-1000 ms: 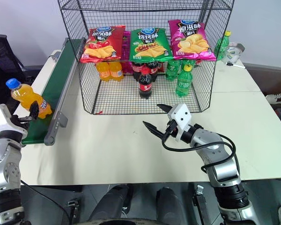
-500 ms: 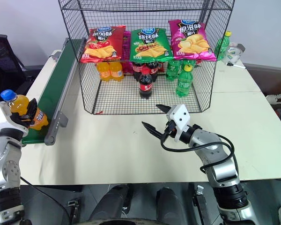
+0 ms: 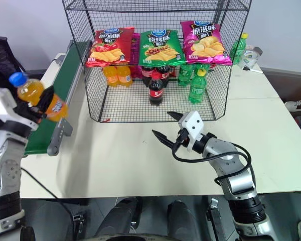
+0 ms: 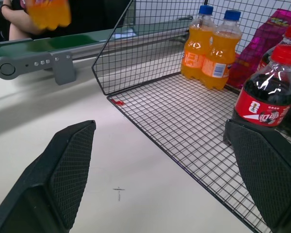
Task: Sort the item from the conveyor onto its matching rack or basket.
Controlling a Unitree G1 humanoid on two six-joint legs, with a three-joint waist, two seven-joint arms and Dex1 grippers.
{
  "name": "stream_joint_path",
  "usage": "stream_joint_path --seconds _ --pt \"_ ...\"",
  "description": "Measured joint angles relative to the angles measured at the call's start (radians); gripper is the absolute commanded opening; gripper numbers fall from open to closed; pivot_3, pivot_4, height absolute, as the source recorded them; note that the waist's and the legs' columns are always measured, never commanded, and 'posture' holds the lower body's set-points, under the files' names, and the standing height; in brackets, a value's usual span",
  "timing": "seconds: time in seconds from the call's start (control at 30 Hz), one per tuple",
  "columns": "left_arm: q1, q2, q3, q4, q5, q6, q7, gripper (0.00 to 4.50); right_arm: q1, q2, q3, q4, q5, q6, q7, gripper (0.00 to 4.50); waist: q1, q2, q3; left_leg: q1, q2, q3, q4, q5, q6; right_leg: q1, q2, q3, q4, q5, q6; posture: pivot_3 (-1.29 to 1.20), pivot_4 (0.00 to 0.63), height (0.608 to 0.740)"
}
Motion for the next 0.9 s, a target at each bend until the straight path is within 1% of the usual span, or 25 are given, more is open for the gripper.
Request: stream_joint_path --seconds 0.1,0.2,0.33,0.5,0.6,0.77,0.9 --pt "-0.038 -0.008 -0.121 -0.008 0.015 0.056 -0.014 2.55 -0.002 -0.004 -0.006 -0.005 0.0 0.0 -0.003 4.5 0.0 0.0 0.0 0.0 0.0 0.0 0.0 0.0 0.0 0.002 0.0 0.0 0.0 0.0 0.0 0.0 0.15 0.74" --pt "-0.088 -0.07 -0.206 0.054 0.086 0.064 0.027 2.55 0.003 -0.009 -0.013 -0.012 0.0 0.0 -0.009 4.5 -0.001 0.0 0.0 0.0 0.0 0.0 0.0 0.0 0.0 0.002 0.001 -0.001 0.001 0.0 0.0 0.0 0.15 0.74" --pt "-0.172 -0.172 -0.286 0.243 0.221 -0.026 0.104 2.55 0.011 -0.015 -0.021 -0.018 -0.001 0.0 -0.017 4.5 0.001 0.0 0.0 0.0 0.0 0.0 0.0 0.0 0.0 0.002 0.001 -0.001 0.001 0.0 0.001 0.0 0.15 0.74" --pt "-0.329 -0.285 -0.305 0.562 0.33 -0.201 0.16 2.55 0.019 -0.018 -0.034 -0.028 -0.003 -0.002 -0.032 4.5 0.004 -0.001 0.0 -0.001 -0.001 0.0 0.001 0.0 0.0 0.002 0.0 -0.002 0.001 0.0 0.001 0.0 0.15 0.74" --pt "-0.438 -0.346 -0.309 0.807 0.38 -0.36 0.198 2.55 0.029 -0.018 -0.036 -0.038 -0.013 -0.003 -0.042 4.5 0.003 -0.001 0.0 -0.001 -0.002 0.0 0.002 0.0 0.0 0.002 0.0 -0.002 0.001 0.001 0.001 0.0 0.15 0.74" --pt "-0.56 -0.375 -0.311 1.095 0.439 -0.536 0.22 2.55 0.053 -0.019 -0.043 -0.045 -0.022 -0.003 -0.055 4.5 -0.002 -0.001 0.0 -0.001 -0.001 0.0 0.001 0.0 0.0 0.001 0.001 -0.002 0.002 0.001 0.001 0.0 0.15 0.74" --pt "-0.616 -0.376 -0.31 1.247 0.456 -0.621 0.231 2.55 0.061 -0.02 -0.046 -0.056 -0.024 -0.003 -0.063 4.5 -0.001 -0.001 0.0 -0.001 -0.002 0.0 0.002 0.0 0.0 0.001 0.002 -0.002 0.003 0.001 0.002 0.0 0.15 0.74"
